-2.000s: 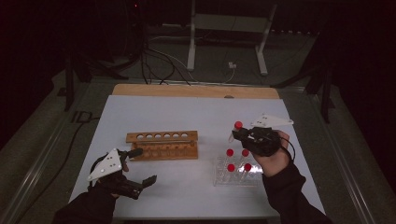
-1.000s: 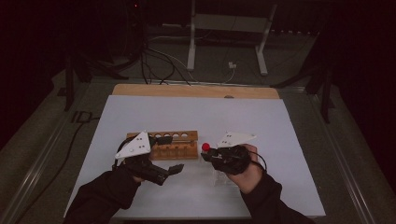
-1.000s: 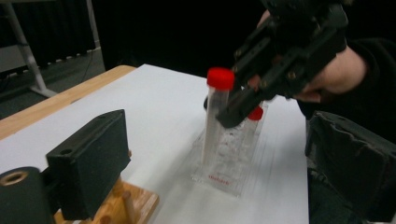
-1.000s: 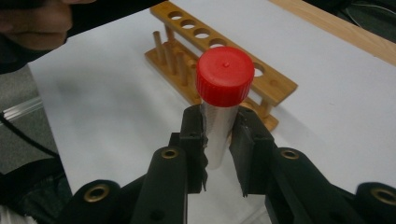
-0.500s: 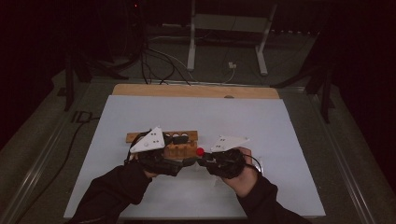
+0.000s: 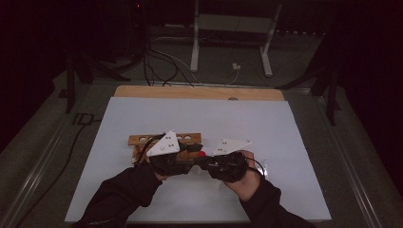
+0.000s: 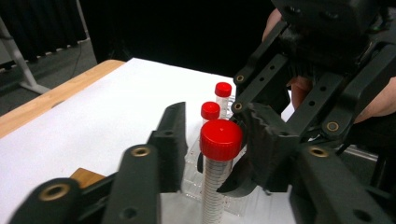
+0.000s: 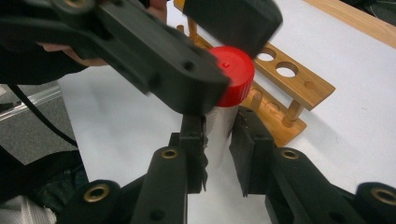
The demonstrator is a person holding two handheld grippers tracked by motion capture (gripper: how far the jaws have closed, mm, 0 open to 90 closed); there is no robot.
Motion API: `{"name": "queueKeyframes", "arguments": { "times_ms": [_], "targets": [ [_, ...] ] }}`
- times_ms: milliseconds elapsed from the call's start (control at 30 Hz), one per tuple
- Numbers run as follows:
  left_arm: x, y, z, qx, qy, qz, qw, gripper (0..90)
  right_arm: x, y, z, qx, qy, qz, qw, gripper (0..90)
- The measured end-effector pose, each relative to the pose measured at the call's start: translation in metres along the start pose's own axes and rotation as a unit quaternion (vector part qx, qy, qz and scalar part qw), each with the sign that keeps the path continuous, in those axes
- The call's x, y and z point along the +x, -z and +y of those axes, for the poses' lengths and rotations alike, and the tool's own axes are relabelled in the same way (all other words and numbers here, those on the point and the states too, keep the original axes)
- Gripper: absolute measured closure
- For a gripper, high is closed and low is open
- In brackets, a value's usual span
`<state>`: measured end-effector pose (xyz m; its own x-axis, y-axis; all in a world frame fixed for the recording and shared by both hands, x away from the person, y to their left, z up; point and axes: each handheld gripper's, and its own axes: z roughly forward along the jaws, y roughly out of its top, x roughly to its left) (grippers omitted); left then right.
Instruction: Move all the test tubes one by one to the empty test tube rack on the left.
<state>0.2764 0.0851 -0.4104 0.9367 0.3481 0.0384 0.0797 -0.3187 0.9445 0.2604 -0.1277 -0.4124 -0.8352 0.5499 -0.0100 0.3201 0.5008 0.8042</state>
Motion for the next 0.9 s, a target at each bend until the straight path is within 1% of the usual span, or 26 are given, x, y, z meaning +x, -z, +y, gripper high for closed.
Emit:
{"name": "queueKeyframes", "arguments": {
  "times_ms": [100, 200, 333, 467, 633, 667, 700, 733, 767, 800, 833, 867, 900],
  "targets": [
    [0.000, -0.001, -0.001, -0.001, -0.002, 0.000, 1.0000, 70.1, 0.000, 0.000, 0.000, -0.001, 0.000, -0.001, 1.0000, 75.1],
    [0.000, -0.001, -0.001, -0.002, -0.003, 0.000, 1.0000, 71.2, 0.000, 0.000, 0.000, -0.001, -0.001, -0.001, 1.0000, 75.2],
    [0.000, -0.001, -0.001, 0.003, -0.011, 0.000, 0.9999, 71.7, 0.000, 0.000, 0.000, -0.001, -0.002, -0.001, 1.0000, 75.2],
    [0.002, -0.001, 0.000, 0.006, -0.012, -0.004, 0.9999, 71.9, 0.000, 0.000, 0.000, -0.002, -0.002, -0.001, 1.0000, 75.2],
    [0.003, 0.000, 0.003, 0.005, -0.010, -0.003, 0.9999, 72.0, 0.000, 0.001, 0.001, -0.009, -0.005, -0.006, 0.9999, 73.9],
    [0.004, 0.000, 0.004, 0.007, -0.012, -0.001, 0.9999, 72.0, 0.000, 0.001, 0.001, -0.009, -0.005, -0.006, 0.9999, 73.9],
    [0.004, 0.001, 0.005, 0.010, -0.015, 0.007, 0.9998, 72.0, -0.001, 0.002, 0.001, -0.009, -0.005, -0.006, 0.9999, 72.7],
    [0.006, 0.002, 0.006, 0.010, -0.013, 0.011, 0.9998, 72.0, -0.001, 0.003, 0.002, -0.011, -0.008, -0.009, 0.9999, 69.2],
    [0.008, 0.003, 0.006, 0.010, -0.010, 0.012, 0.9998, 72.0, -0.003, 0.006, 0.002, -0.016, -0.013, -0.011, 0.9997, 62.9],
    [0.010, 0.005, 0.006, 0.008, -0.008, 0.018, 0.9998, 72.0, -0.003, 0.006, 0.002, -0.016, -0.013, -0.011, 0.9997, 62.9],
    [0.012, 0.007, 0.007, 0.008, -0.006, 0.023, 0.9997, 72.0, -0.005, 0.010, 0.003, -0.024, -0.017, -0.015, 0.9995, 56.0],
    [0.014, 0.008, 0.008, 0.008, -0.006, 0.027, 0.9996, 72.0, -0.006, 0.012, 0.003, -0.028, -0.020, -0.015, 0.9993, 52.0],
    [0.016, 0.010, 0.009, 0.007, -0.004, 0.033, 0.9994, 72.0, -0.006, 0.012, 0.003, -0.028, -0.020, -0.015, 0.9993, 52.0]
  ]
}}
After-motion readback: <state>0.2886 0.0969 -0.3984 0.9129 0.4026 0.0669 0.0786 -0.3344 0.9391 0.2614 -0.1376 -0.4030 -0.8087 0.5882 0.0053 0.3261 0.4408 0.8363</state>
